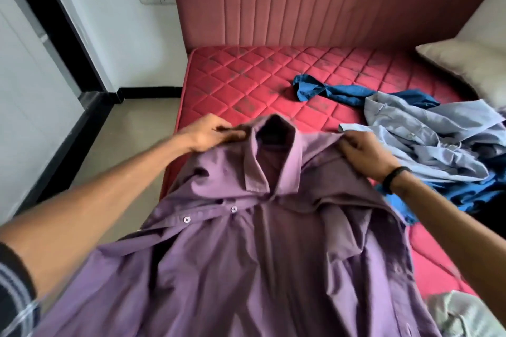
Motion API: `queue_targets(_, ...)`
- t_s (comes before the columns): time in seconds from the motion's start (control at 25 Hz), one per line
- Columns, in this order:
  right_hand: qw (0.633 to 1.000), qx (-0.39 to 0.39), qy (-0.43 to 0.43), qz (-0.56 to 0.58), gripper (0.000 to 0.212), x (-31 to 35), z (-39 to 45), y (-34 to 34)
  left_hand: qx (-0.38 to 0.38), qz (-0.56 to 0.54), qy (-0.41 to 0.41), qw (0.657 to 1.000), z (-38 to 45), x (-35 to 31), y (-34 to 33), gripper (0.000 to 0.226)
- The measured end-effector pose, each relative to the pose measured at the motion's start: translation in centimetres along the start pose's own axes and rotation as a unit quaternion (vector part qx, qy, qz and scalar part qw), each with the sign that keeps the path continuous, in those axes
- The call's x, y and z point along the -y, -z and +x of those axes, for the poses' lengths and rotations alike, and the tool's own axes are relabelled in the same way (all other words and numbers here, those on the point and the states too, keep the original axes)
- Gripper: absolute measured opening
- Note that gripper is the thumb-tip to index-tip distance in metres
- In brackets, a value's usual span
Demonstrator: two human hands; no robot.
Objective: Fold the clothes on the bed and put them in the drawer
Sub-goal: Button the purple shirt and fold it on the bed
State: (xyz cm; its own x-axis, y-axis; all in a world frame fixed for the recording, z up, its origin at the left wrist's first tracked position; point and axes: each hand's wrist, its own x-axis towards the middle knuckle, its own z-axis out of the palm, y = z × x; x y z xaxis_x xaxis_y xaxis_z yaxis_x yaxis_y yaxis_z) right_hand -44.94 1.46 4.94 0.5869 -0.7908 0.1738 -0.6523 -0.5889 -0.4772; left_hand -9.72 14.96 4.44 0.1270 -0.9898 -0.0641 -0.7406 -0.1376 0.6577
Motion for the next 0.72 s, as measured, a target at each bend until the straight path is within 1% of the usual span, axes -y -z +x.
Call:
queue_targets(0.04, 0.999, -0.044, -0.009, 0.003, 0.03, 1.2, 0.6, 2.7, -0.035, -0.021, 0.006, 0.999, -1.0, -1.2, 2.7, 0.069)
queue_targets(0.08, 0.996, -0.083, -0.007, -0.002, 0.035, 2.5, 1.3, 5.6, -0.047, -0.019, 0.015, 0.999, -2.1, -2.6, 5.6, 0.062)
queue_targets(0.16, 0.986, -0.168, 0.011, -0.003, 0.039, 5.6, 2.8, 12.1, -0.064, 0.042, -0.001, 0.997, -4.6, -6.0, 12.2, 0.05)
queue_targets(0.2, 0.978, -0.209, 0.016, 0.015, 0.038, 7.1, 3.5, 15.4, -0.092, 0.072, -0.016, 0.993, -5.8, -7.5, 15.6, 0.051)
queue_targets(0.24, 0.969, -0.24, 0.03, 0.047, 0.035, 8.6, 4.1, 18.6, -0.141, 0.083, -0.027, 0.986, -7.0, -9.0, 18.8, 0.058)
queue_targets(0.28, 0.961, -0.257, 0.049, 0.089, 0.032, 10.9, 4.3, 21.8, -0.201, 0.071, -0.049, 0.976, -8.2, -10.7, 22.3, 0.067)
queue_targets(0.32, 0.956, -0.261, 0.068, 0.115, 0.028, 12.6, 4.2, 24.5, -0.261, 0.034, -0.07, 0.962, -9.4, -12.1, 25.0, 0.074)
queue_targets(0.36, 0.951, -0.27, 0.094, 0.12, 0.023, 14.6, 4.0, 27.3, -0.324, -0.005, -0.099, 0.941, -10.7, -14.0, 27.8, 0.074)
queue_targets(0.4, 0.945, -0.283, 0.117, 0.115, 0.016, 16.0, 3.7, 29.5, -0.373, -0.04, -0.132, 0.918, -11.8, -15.8, 29.6, 0.067)
queue_targets(0.48, 0.933, -0.314, 0.148, 0.094, 0.004, 19.6, 2.2, 34.2, -0.446, -0.08, -0.191, 0.871, -14.2, -19.9, 32.6, 0.046)
queue_targets(0.52, 0.932, -0.316, 0.16, 0.073, 0.006, 20.9, 1.5, 36.0, -0.471, -0.087, -0.213, 0.852, -15.1, -21.7, 33.5, 0.039)
queue_targets(0.6, 0.92, -0.342, 0.182, 0.054, 0.017, 23.0, -0.1, 39.6, -0.515, -0.084, -0.252, 0.815, -17.4, -25.4, 35.3, 0.032)
queue_targets(0.64, 0.905, -0.379, 0.188, 0.036, 0.017, 23.7, -1.0, 41.2, -0.533, -0.071, -0.265, 0.8, -18.5, -27.0, 36.2, 0.029)
queue_targets(0.72, 0.871, -0.459, 0.172, -0.034, 0.006, 24.9, -2.9, 43.6, -0.572, -0.007, -0.285, 0.769, -20.4, -30.1, 37.5, 0.03)
